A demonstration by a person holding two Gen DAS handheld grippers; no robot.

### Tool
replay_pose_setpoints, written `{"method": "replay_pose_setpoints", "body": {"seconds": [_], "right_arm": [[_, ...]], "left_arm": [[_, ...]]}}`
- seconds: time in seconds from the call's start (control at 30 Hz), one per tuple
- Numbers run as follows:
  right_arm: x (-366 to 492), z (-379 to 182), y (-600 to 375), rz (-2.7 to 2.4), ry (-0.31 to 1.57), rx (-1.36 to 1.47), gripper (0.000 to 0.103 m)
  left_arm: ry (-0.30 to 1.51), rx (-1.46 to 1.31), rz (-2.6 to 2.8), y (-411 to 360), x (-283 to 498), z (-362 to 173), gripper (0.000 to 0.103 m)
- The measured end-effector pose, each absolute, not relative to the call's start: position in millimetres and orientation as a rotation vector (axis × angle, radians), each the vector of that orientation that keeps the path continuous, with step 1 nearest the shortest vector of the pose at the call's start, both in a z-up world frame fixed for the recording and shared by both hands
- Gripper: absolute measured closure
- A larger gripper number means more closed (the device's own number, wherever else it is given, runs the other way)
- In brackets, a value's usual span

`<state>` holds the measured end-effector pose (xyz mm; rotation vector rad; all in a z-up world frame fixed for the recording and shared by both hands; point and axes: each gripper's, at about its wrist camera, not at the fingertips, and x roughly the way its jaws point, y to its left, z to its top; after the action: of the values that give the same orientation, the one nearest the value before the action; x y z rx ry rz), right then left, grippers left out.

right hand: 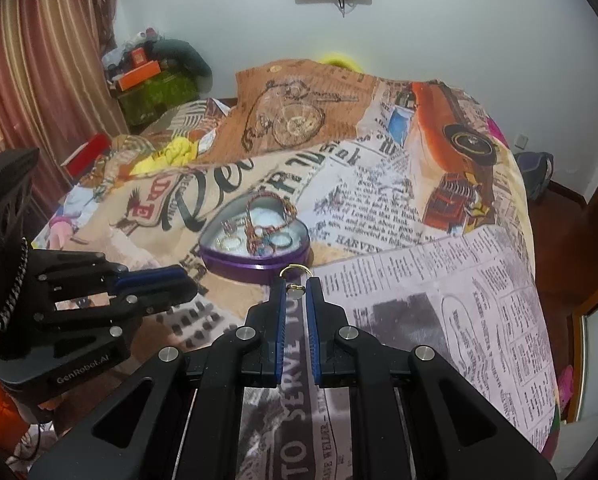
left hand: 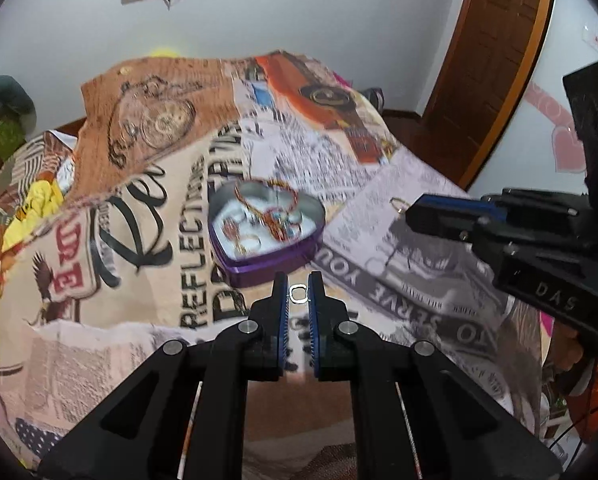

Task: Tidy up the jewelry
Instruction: 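Carry both pieces over the heart tin and open both grippers inside it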

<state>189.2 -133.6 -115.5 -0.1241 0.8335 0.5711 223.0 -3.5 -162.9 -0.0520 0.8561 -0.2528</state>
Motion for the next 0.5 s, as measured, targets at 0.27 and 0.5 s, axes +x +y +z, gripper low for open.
{"method": "replay_pose_setpoints", "body": {"seconds": [0.27,0.5], "right_arm": [[198.4,-98.4,-124.1,0.577,0.769,-0.130,0.094],[211.0,-94.1,-118.2,0.582,0.745,-0.128,0.094]], "left_arm": [[0.772,-0.049,-0.236,4.1,231.4,-137.3,0.095],[0.718,-0.063,-0.230,13.1,244.4,-124.2,0.095]]}}
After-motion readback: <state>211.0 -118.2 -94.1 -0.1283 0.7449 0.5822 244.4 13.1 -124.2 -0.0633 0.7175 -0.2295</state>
